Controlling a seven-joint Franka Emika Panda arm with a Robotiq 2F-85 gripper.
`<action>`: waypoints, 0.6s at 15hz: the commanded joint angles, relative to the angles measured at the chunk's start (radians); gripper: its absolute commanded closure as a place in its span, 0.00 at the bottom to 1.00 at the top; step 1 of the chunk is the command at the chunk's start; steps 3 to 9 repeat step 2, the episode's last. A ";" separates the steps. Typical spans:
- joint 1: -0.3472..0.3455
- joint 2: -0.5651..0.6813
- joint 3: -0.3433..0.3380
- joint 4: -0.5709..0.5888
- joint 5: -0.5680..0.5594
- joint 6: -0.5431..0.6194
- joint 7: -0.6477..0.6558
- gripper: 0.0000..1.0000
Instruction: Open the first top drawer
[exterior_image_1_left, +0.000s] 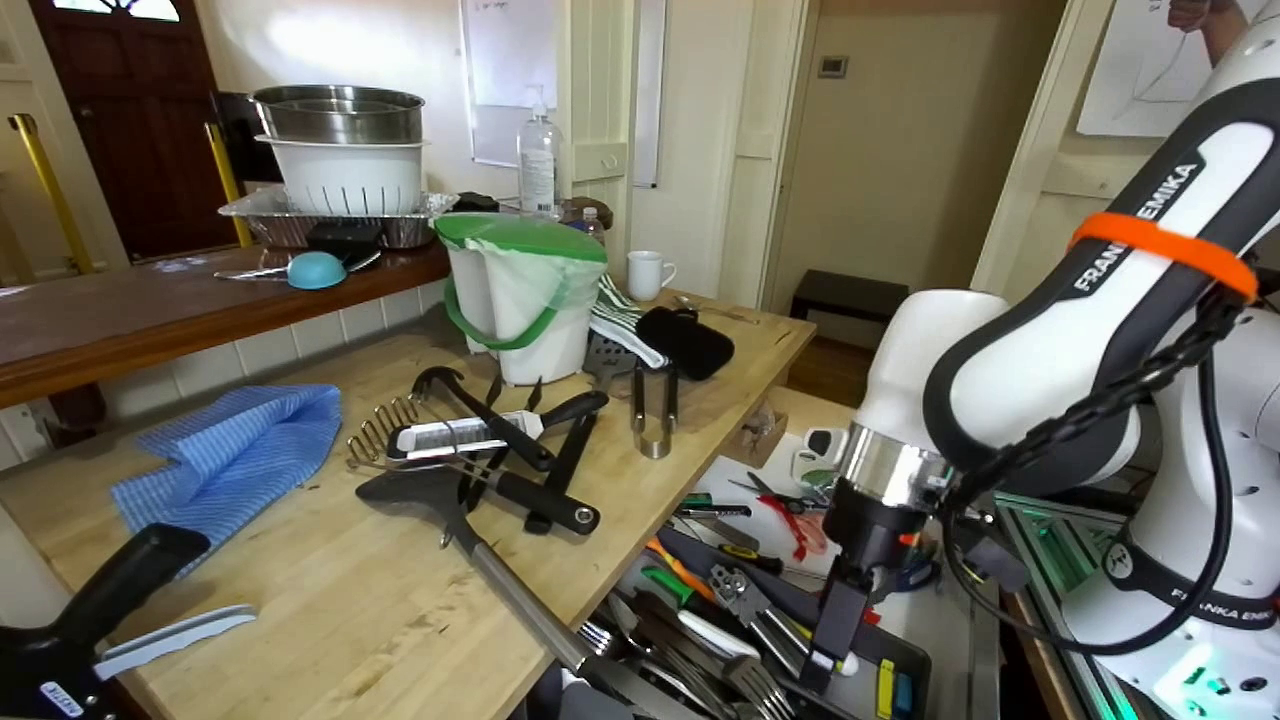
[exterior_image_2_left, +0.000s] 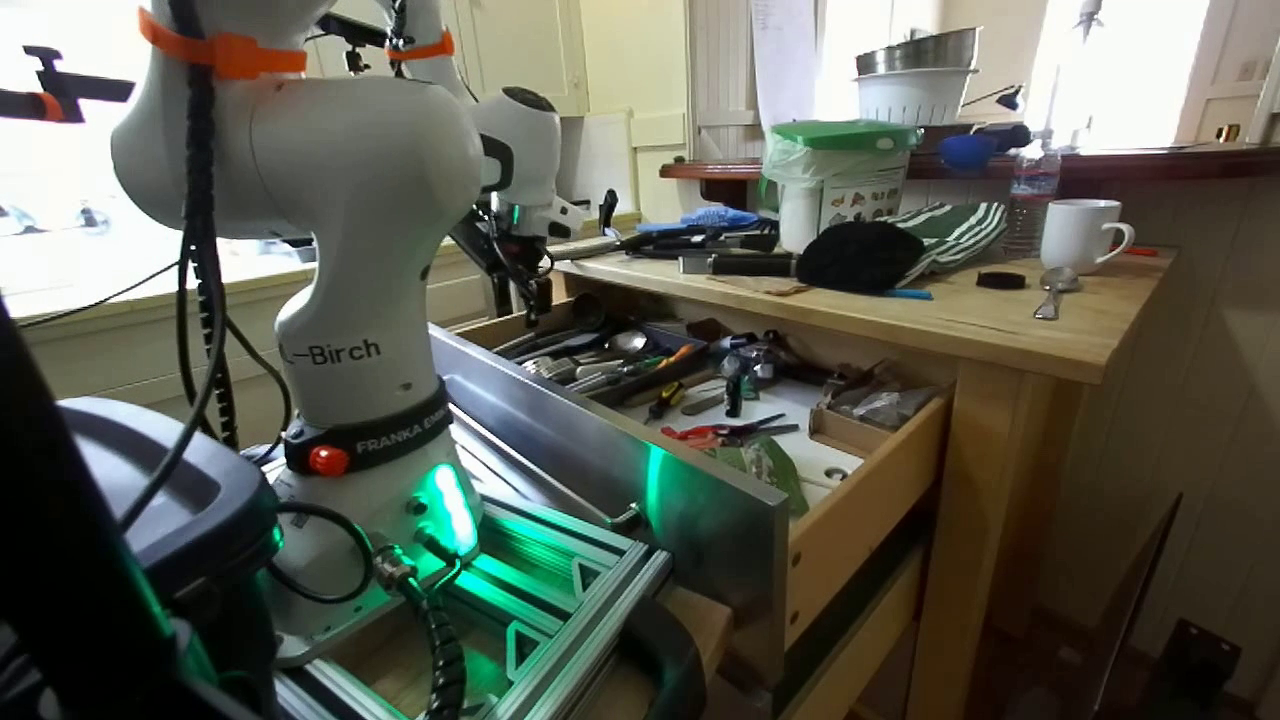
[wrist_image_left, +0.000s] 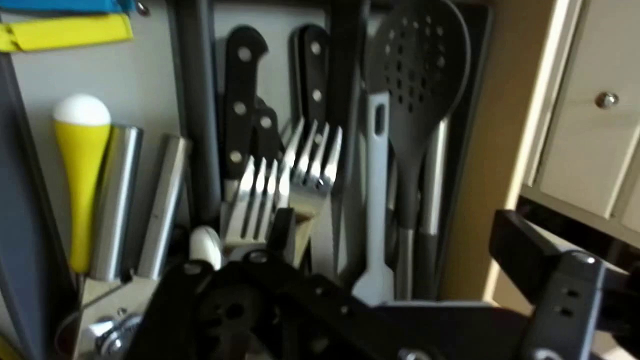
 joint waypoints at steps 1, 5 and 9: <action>-0.007 -0.147 0.012 0.004 0.110 0.078 -0.052 0.00; -0.001 -0.071 0.002 0.010 0.048 0.048 -0.016 0.00; -0.001 -0.071 0.002 0.010 0.048 0.048 -0.016 0.00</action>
